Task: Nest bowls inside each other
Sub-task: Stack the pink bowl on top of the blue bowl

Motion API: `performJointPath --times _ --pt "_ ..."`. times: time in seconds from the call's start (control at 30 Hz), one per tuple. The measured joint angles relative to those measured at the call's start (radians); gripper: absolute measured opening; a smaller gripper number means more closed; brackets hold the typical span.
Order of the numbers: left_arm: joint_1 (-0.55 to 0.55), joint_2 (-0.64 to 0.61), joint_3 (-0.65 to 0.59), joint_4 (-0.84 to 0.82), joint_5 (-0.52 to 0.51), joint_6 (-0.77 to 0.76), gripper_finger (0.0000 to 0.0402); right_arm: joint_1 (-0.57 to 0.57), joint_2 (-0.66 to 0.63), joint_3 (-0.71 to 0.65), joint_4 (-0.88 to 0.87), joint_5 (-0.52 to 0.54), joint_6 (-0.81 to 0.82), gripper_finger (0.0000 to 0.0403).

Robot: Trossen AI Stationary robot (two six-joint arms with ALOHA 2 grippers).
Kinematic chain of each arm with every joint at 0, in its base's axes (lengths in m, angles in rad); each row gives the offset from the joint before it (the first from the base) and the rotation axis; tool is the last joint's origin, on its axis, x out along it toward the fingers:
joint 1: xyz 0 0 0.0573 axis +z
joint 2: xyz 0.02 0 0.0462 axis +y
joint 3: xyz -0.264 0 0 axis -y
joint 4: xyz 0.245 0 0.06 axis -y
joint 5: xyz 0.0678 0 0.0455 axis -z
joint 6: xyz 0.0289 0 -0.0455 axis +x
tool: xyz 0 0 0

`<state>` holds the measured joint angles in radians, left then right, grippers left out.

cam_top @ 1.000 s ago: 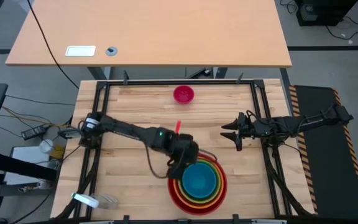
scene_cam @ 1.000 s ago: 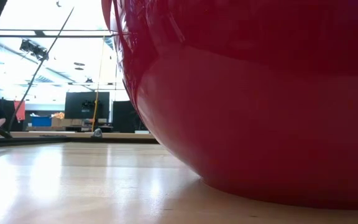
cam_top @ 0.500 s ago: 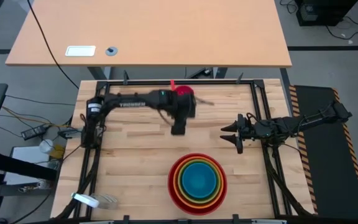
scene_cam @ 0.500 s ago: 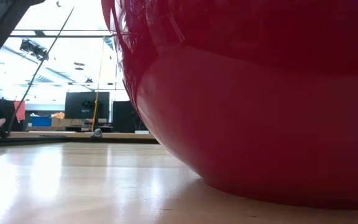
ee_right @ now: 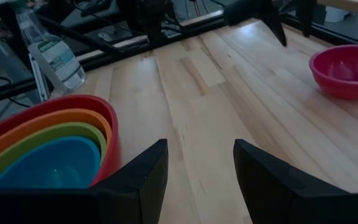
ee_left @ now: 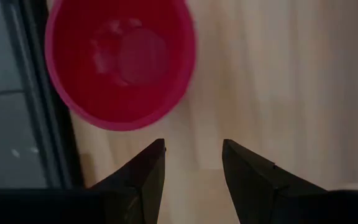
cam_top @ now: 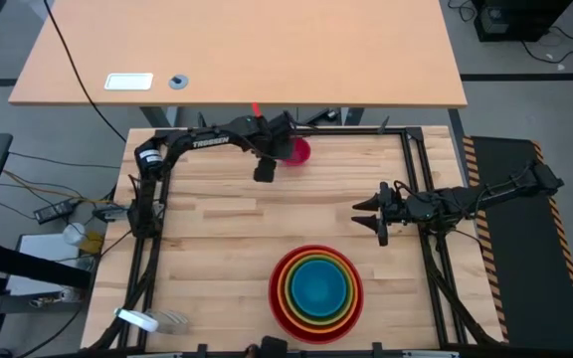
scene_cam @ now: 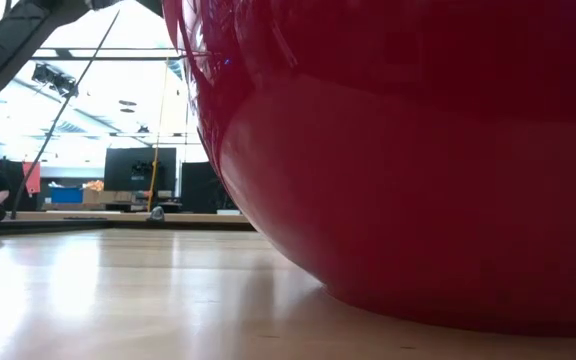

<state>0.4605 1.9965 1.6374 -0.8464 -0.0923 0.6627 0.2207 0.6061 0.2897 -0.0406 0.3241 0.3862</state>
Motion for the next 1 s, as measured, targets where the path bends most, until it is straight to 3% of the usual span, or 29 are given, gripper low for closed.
performJointPath --times 0.17,0.27,0.43,0.57,1.0 --pt "0.000 -0.001 -0.064 0.136 -0.084 0.170 0.0162 -0.002 0.028 0.000 0.020 0.000 -0.004 0.0189" --pt "0.000 0.000 -0.100 0.178 -0.079 0.356 0.0162 -0.002 0.045 0.000 0.028 0.000 -0.004 0.0189" --pt "0.014 0.000 -0.133 0.252 -0.090 0.542 0.0162 -0.002 0.063 0.000 0.044 0.000 -0.004 0.0189" --pt "0.029 0.000 -0.139 0.343 -0.091 0.585 0.0162 -0.002 0.073 0.000 0.058 0.000 -0.006 0.0189" --pt "0.090 0.012 -0.140 0.283 0.008 0.819 0.0140 -0.002 0.088 0.000 0.080 0.000 -0.022 0.0189"
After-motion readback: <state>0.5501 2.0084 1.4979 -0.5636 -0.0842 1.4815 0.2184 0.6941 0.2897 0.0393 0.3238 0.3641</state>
